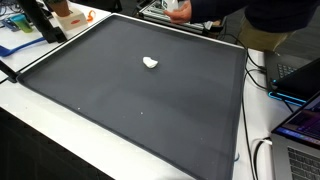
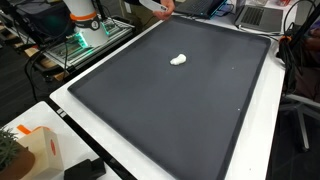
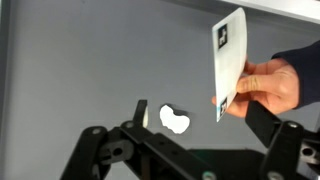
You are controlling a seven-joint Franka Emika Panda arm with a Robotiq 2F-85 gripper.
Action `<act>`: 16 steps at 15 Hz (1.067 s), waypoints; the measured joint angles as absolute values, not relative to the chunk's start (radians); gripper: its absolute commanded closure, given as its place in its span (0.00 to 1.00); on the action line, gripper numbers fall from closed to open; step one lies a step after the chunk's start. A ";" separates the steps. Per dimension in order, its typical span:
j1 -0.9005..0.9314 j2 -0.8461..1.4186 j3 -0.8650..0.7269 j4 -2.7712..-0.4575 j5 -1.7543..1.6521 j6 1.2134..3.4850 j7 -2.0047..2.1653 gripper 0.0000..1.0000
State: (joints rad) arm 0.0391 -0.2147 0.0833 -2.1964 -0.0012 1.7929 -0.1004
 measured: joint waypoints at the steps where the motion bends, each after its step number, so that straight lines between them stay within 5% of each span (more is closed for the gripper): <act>1: 0.039 -0.198 0.075 -2.178 -0.001 1.785 -0.101 0.00; 4: 0.038 -0.154 0.059 -2.133 -0.001 1.764 -0.101 0.02; 6: 0.037 -0.133 0.055 -2.110 -0.001 1.757 -0.101 0.27; 16: 0.038 -0.093 0.054 -2.056 -0.001 1.722 -0.099 1.00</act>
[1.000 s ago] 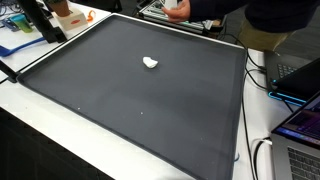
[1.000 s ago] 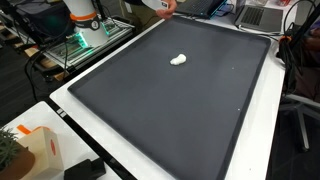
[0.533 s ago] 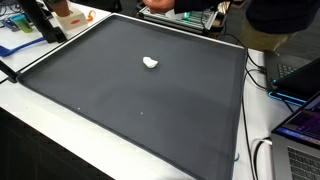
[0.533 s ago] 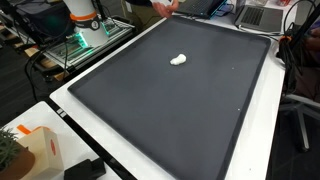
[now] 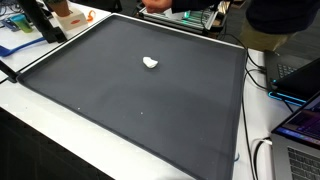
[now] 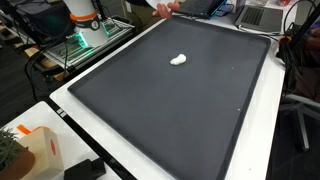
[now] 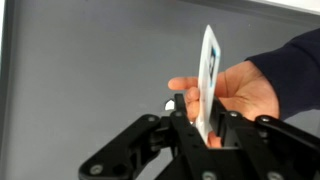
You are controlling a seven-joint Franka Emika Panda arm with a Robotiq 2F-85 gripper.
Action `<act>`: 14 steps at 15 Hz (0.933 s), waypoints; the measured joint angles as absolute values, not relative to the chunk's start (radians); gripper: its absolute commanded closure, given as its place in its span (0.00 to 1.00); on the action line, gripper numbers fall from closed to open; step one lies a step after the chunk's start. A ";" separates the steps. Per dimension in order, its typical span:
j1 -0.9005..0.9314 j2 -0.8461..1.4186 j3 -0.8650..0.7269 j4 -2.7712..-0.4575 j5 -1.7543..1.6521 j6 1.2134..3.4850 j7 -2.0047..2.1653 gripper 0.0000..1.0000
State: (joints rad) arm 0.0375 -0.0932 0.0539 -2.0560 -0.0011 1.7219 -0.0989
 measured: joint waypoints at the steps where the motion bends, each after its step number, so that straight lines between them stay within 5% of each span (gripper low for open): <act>1: 0.038 -0.091 0.054 -2.053 -0.001 1.720 -0.098 1.00; 14: 0.036 -0.084 0.051 -2.042 0.001 1.702 -0.077 0.96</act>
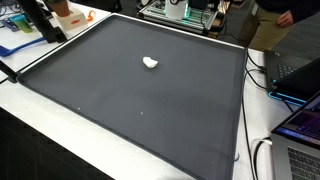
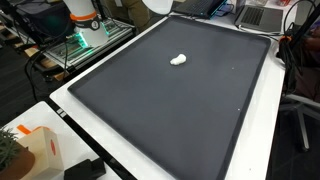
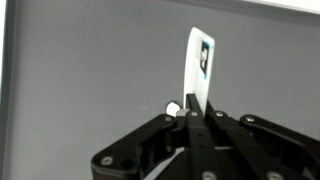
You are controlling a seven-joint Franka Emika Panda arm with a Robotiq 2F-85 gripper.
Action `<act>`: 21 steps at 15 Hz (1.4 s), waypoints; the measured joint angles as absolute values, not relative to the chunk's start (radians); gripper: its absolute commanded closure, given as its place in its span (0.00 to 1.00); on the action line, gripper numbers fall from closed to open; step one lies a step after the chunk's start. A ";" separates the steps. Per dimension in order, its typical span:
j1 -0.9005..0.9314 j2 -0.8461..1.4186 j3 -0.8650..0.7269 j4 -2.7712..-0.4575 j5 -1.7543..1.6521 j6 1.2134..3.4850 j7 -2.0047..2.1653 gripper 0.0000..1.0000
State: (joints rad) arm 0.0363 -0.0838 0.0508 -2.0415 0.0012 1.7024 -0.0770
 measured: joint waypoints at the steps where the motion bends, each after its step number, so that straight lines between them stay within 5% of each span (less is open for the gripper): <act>1: 0.036 -0.084 0.051 -2.042 0.001 1.702 -0.077 0.99; 7: 0.040 -0.101 0.054 -2.093 0.070 1.759 0.017 0.99; 17: 0.063 -0.337 0.198 -2.629 -0.048 2.391 0.460 0.96; 21: 0.041 -0.371 0.230 -2.690 -0.106 2.418 0.531 0.99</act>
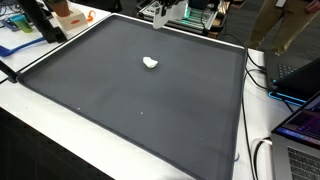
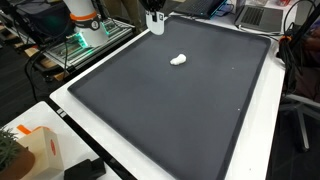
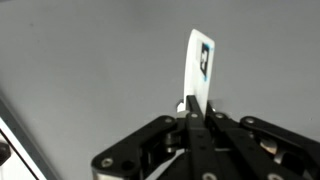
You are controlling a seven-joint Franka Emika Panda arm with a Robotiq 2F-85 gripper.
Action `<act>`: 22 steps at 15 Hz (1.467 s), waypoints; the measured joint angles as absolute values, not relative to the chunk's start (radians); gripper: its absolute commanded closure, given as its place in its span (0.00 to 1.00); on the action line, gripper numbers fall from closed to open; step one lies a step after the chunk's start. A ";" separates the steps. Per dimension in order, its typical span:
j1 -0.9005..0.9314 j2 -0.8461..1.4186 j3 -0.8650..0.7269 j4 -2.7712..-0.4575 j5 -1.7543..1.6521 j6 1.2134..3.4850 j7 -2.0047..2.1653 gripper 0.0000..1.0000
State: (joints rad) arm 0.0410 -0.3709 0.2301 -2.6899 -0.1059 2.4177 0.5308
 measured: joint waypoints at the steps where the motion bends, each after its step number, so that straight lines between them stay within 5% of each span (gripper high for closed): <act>1: 0.038 -0.372 0.230 -2.690 -0.106 2.418 0.531 0.99; 13: 0.046 -0.119 0.187 -2.581 -0.109 2.737 0.206 0.99; 22: 0.065 0.002 0.152 -2.529 -0.084 2.758 0.155 0.99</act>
State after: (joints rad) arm 0.0647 0.0015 0.1520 -2.5288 -0.0837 2.7577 0.1546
